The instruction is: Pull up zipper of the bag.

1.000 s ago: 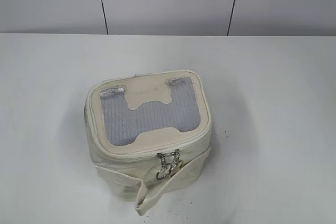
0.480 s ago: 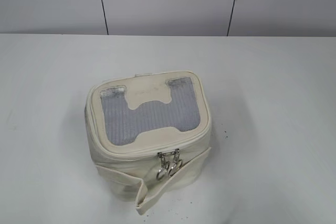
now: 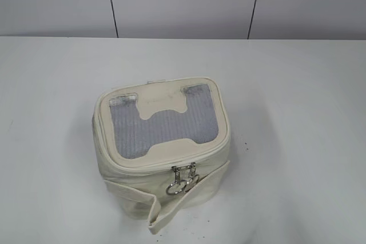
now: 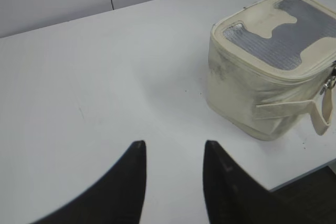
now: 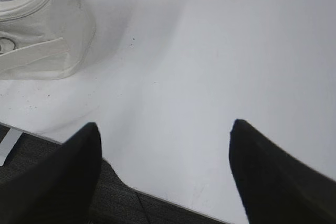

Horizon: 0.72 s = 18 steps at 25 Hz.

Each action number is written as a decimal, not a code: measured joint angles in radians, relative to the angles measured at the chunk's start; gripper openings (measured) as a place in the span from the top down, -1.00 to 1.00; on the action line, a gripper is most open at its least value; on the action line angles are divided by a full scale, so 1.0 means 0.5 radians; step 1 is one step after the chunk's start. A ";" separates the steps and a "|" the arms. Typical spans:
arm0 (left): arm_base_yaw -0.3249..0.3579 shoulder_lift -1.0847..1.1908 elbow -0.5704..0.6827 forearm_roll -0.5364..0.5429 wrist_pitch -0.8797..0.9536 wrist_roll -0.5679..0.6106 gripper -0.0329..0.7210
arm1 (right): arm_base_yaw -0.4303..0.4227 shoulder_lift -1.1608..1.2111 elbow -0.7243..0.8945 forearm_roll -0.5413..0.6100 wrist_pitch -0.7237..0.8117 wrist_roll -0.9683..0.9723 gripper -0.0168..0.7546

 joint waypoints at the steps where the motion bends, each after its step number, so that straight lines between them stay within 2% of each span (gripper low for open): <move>1: 0.000 0.000 0.000 0.000 -0.002 0.000 0.16 | 0.000 -0.001 0.000 0.000 0.000 -0.002 -0.56; 18: 0.009 0.000 0.002 -0.001 -0.002 0.000 0.16 | -0.015 -0.003 0.002 0.001 -0.004 -0.005 -0.56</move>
